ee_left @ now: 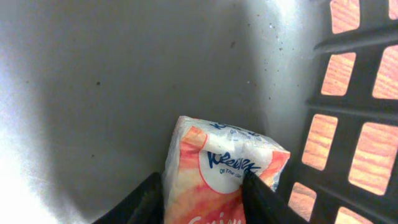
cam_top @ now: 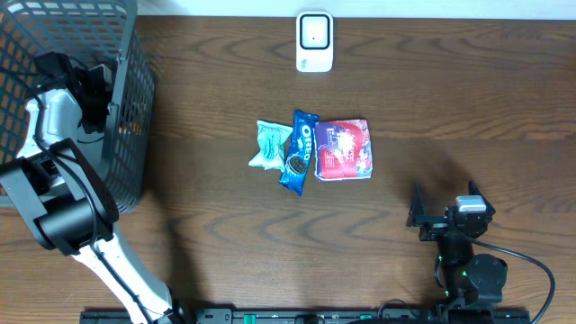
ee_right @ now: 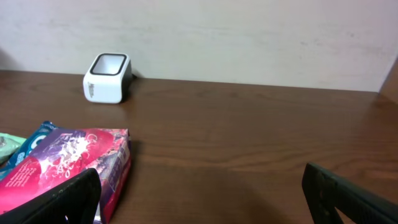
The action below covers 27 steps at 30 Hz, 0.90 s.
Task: Scan the item barcode
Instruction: 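Grasp the orange Kleenex tissue pack with the left gripper, then lift the tissue pack out and lower it left of the green packet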
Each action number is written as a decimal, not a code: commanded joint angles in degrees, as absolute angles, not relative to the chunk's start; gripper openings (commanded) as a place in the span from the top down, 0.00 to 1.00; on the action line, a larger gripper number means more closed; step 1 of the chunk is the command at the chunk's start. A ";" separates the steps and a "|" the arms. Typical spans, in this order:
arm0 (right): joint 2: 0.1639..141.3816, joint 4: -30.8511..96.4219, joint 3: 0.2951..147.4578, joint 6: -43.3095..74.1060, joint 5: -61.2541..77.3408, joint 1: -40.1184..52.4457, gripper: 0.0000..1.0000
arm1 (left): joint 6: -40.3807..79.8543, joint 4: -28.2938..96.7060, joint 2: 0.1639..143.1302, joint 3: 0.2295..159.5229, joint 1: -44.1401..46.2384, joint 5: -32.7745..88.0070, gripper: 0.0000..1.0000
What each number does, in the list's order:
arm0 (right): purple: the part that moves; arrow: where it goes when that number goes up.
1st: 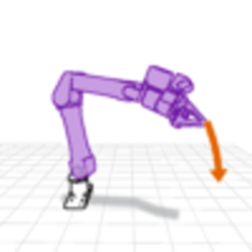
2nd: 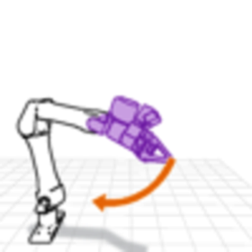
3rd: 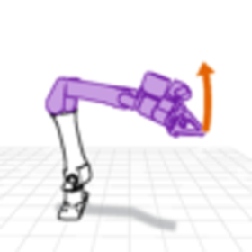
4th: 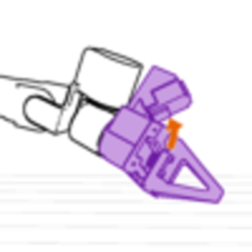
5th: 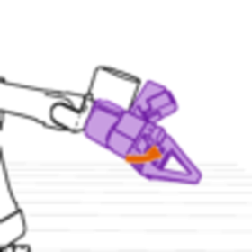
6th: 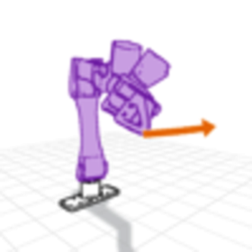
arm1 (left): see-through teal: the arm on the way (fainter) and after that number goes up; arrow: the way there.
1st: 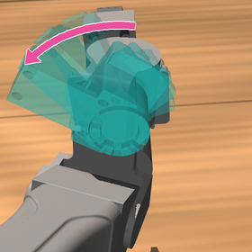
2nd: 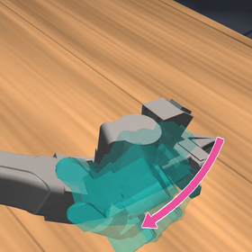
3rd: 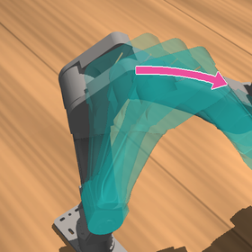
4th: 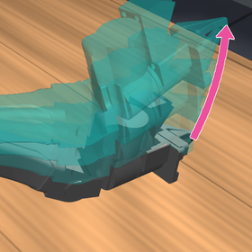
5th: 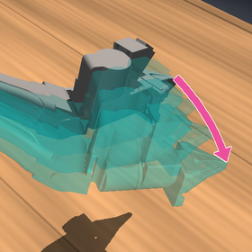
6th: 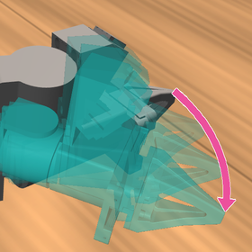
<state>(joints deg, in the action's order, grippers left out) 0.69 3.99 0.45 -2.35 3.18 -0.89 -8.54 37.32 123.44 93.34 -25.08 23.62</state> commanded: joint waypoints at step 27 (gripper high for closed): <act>0.38 4.10 0.32 -2.63 3.51 0.08 0.01 | 20.88 31.94 92.03 95.90 -36.58 36.71 0.93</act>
